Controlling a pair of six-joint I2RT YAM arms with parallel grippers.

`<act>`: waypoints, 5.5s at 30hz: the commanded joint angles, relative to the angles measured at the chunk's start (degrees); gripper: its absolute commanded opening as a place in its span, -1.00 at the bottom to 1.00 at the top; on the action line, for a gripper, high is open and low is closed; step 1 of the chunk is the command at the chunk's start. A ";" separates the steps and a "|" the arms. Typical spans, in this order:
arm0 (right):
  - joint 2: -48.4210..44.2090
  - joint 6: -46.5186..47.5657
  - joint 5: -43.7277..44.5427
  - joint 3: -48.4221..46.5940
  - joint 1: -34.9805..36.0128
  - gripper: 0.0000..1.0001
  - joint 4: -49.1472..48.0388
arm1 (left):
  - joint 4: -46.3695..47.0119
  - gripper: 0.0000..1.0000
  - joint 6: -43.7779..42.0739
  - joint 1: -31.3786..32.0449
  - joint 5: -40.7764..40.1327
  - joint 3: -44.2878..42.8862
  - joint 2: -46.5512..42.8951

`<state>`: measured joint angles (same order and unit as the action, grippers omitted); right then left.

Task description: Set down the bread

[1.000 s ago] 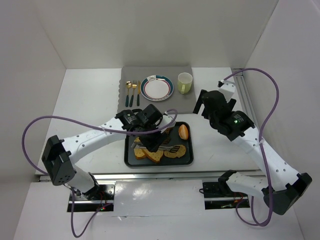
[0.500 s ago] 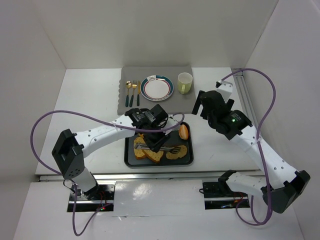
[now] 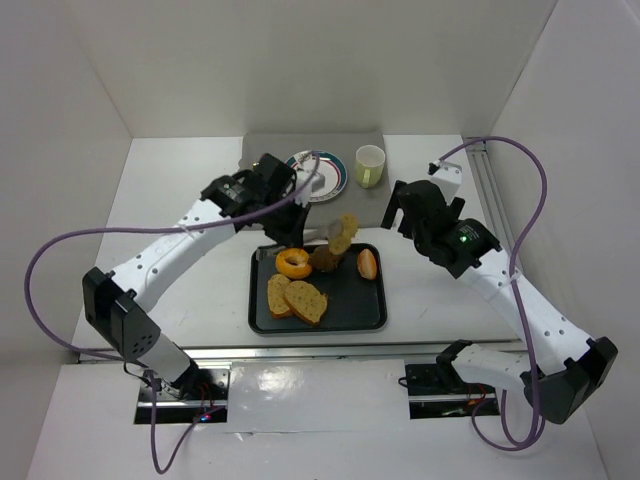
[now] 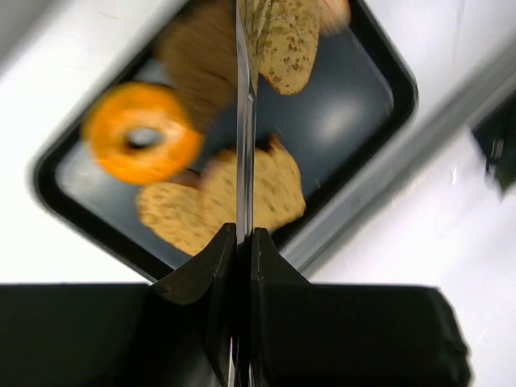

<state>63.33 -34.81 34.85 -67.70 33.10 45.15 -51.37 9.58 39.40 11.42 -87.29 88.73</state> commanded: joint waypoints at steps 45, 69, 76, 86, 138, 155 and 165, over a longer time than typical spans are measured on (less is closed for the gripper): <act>-2.24 -2.11 -2.07 3.10 -1.37 1.00 -0.50 | 7.94 0.10 20.03 -2.77 -7.57 -9.94 7.61; -5.33 -2.63 0.04 4.07 -1.37 1.00 1.52 | 15.08 0.27 31.90 5.78 -0.17 0.89 10.94; -5.32 -2.63 0.04 4.60 -1.37 1.00 1.52 | 13.49 0.34 31.90 6.83 -0.17 -0.25 14.19; -4.80 -2.63 -0.49 5.12 -1.37 1.00 0.47 | 9.90 -0.20 30.85 6.83 -1.92 -5.08 13.67; 0.66 -2.55 -6.37 3.54 -1.37 1.00 -2.43 | 5.85 0.23 13.09 -15.93 -4.74 -34.81 21.43; 0.13 -0.88 -7.51 4.07 -1.37 1.00 -4.10 | 1.45 0.37 9.06 -4.60 -6.04 7.65 -9.36; 0.13 -0.88 -7.52 4.07 -1.37 1.00 -4.10 | 1.98 0.37 8.52 -3.02 -4.13 10.03 -7.18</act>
<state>64.62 -36.29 27.11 -62.57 32.08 44.10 -51.05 19.40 35.55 5.98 -77.23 80.86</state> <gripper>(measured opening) 0.999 0.684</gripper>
